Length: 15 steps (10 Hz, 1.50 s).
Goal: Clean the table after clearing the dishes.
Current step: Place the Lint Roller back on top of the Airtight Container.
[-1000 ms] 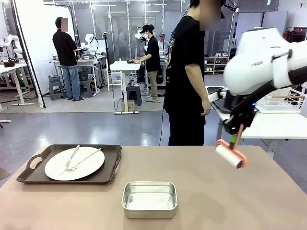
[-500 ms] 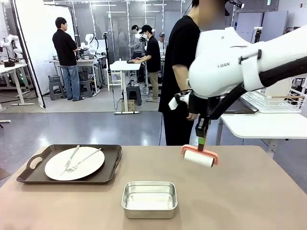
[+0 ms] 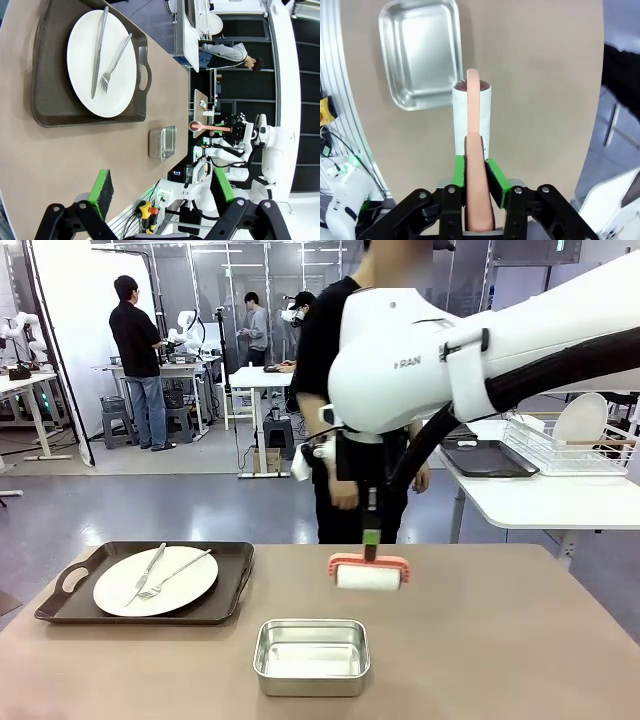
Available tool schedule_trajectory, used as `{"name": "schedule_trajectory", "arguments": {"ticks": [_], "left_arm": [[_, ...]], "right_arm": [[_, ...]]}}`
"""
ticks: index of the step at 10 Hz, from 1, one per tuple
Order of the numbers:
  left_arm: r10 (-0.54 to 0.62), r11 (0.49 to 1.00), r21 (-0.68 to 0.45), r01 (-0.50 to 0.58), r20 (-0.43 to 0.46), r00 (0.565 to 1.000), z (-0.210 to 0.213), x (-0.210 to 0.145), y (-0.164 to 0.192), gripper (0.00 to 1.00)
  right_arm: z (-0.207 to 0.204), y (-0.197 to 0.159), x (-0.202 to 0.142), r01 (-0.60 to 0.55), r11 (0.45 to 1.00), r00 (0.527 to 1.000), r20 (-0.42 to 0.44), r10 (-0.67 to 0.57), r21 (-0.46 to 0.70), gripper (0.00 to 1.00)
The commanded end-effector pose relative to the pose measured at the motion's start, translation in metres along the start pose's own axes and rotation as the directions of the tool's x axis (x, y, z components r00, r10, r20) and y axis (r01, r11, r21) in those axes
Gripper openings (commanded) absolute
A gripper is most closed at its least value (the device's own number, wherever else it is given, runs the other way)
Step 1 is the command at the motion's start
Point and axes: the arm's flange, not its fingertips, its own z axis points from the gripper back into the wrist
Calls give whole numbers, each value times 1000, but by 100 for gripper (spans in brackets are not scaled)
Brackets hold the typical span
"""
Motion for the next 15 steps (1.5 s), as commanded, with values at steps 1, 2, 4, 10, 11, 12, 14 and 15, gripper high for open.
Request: {"name": "schedule_trajectory", "arguments": {"ticks": [1,2,4,10,11,12,14,15], "left_arm": [[-1,1000,-9,1,17,1000,1,-1,0,100],[-1,1000,-9,1,17,1000,1,-1,0,100],[-1,1000,-9,1,17,1000,1,-1,0,100],[-1,1000,-9,1,17,1000,1,-1,0,100],[-1,1000,-9,1,17,1000,1,-1,0,100],[-1,1000,-9,1,17,1000,1,-1,0,100],[-1,1000,-9,1,17,1000,1,-1,0,100],[-1,1000,-9,1,17,1000,1,-1,0,100]], "right_arm": [[-8,-2,17,-94,995,993,72,92,28,23],[-15,2,24,-136,990,988,77,134,28,23],[-30,10,41,-184,982,982,47,183,36,23],[-35,11,42,-157,987,987,41,155,40,23],[-35,11,42,-157,987,987,41,155,40,23],[-38,9,44,-153,987,987,44,152,43,23],[-57,10,52,-213,975,974,87,208,56,23],[-64,12,54,-197,977,979,72,191,86,23]]}}
